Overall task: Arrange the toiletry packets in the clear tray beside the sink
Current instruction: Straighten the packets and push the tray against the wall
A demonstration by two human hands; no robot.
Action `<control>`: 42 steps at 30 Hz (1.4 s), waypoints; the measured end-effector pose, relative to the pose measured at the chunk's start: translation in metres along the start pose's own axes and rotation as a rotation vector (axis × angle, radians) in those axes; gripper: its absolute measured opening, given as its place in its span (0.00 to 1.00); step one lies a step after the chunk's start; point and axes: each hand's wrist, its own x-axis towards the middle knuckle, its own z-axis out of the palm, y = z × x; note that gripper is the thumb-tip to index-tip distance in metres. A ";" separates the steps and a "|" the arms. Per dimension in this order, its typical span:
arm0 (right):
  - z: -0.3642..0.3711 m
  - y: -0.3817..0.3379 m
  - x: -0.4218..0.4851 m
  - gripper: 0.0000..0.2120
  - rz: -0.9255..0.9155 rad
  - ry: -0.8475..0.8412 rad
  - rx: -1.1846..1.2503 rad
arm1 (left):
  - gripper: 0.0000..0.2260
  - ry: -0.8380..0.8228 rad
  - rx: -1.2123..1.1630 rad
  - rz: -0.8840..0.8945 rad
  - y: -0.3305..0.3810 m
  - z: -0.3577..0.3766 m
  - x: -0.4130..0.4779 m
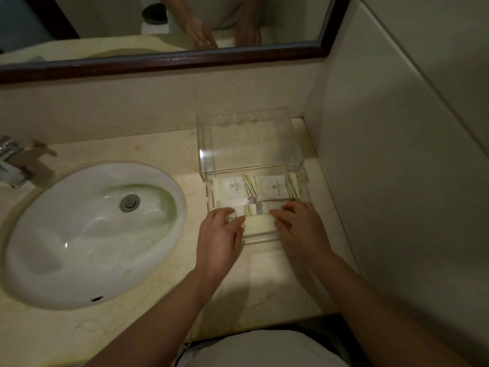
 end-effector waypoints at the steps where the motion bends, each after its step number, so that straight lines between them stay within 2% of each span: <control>1: 0.000 0.000 0.000 0.14 0.004 0.012 0.001 | 0.13 0.026 -0.014 -0.028 0.001 -0.001 -0.001; 3: -0.003 0.001 -0.003 0.15 0.048 0.098 0.010 | 0.17 0.078 -0.056 -0.108 0.001 -0.005 -0.003; 6: -0.007 0.009 -0.014 0.18 0.300 0.294 0.056 | 0.20 0.135 -0.154 -0.339 0.000 -0.009 -0.006; 8: -0.005 0.020 -0.021 0.22 0.525 0.249 0.176 | 0.19 0.074 -0.308 -0.511 -0.002 -0.009 -0.004; 10: -0.001 0.028 -0.019 0.23 0.621 0.132 0.330 | 0.13 0.014 -0.496 -0.556 -0.001 -0.011 0.000; 12: 0.001 0.031 -0.013 0.21 0.597 0.094 0.466 | 0.08 -0.001 -0.625 -0.572 0.001 -0.013 0.004; 15: 0.000 0.027 -0.004 0.17 0.604 0.129 0.568 | 0.11 -0.014 -0.688 -0.592 0.001 -0.016 0.007; 20: 0.001 0.025 0.001 0.18 0.605 0.181 0.607 | 0.16 -0.007 -0.698 -0.645 -0.007 -0.012 0.010; 26: 0.007 0.026 0.000 0.14 0.603 0.254 0.637 | 0.16 0.014 -0.690 -0.651 -0.005 -0.014 0.009; 31: 0.009 0.020 0.007 0.16 0.589 0.265 0.690 | 0.16 0.042 -0.722 -0.664 -0.006 -0.016 0.015; 39: 0.006 0.016 0.031 0.07 0.545 0.247 0.686 | 0.19 0.031 -0.773 -0.680 -0.006 -0.020 0.036; 42: 0.007 0.014 0.039 0.13 0.552 0.236 0.679 | 0.18 0.065 -0.791 -0.705 -0.006 -0.018 0.041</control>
